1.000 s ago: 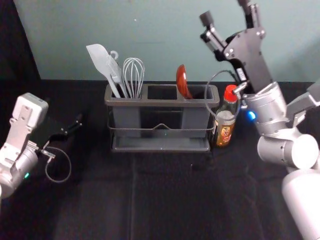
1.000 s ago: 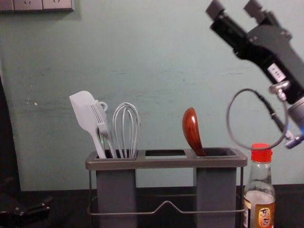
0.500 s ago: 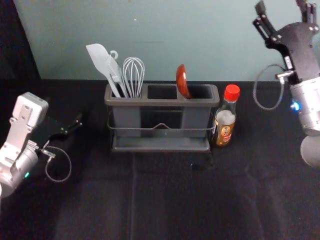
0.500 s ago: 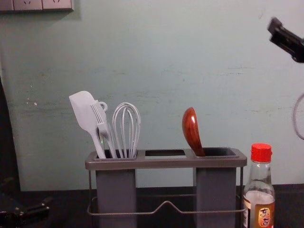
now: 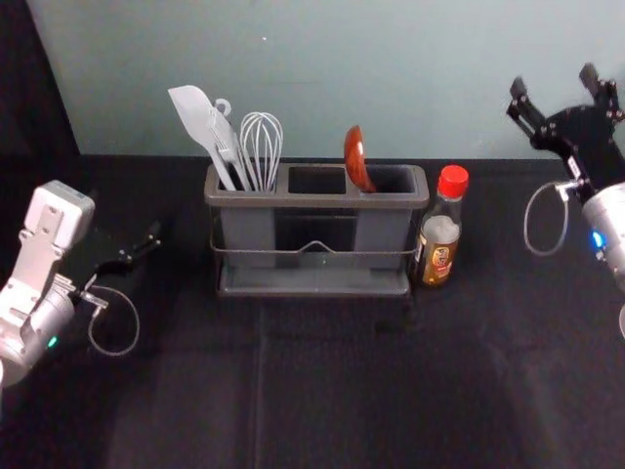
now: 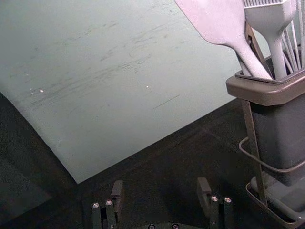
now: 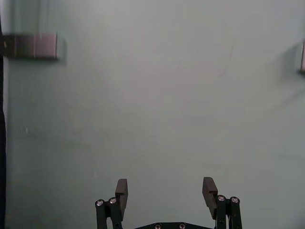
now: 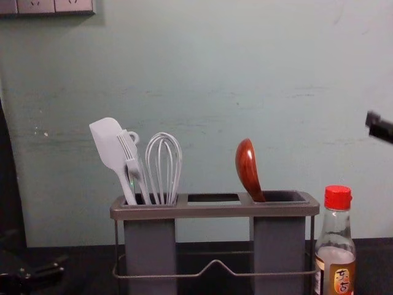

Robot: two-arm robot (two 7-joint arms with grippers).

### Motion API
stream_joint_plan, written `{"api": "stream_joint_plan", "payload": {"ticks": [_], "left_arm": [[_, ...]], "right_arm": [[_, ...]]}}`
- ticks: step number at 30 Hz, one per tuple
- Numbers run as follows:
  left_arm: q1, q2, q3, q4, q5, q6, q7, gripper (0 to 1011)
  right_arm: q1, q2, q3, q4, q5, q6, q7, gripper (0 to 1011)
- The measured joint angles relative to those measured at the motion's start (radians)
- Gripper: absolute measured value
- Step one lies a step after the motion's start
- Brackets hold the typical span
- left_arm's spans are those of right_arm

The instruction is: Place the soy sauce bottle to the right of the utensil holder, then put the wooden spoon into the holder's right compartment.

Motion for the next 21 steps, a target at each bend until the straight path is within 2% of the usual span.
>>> {"api": "stream_joint_plan", "payload": {"ticks": [9, 16, 21], "left_arm": [[0.0, 0.0, 0.0, 0.0, 0.0, 0.0, 0.0, 1000], [0.0, 0.0, 0.0, 0.0, 0.0, 0.0, 0.0, 1000], [0.0, 0.0, 0.0, 0.0, 0.0, 0.0, 0.0, 1000]], "right_arm": [[-0.02, 0.018, -0.019, 0.054, -0.001, 0.049, 0.004, 1002], [-0.034, 0.026, -0.036, 0.065, -0.001, 0.089, 0.007, 1002], [-0.05, 0.042, -0.049, 0.041, -0.005, 0.161, 0.009, 1002]]}}
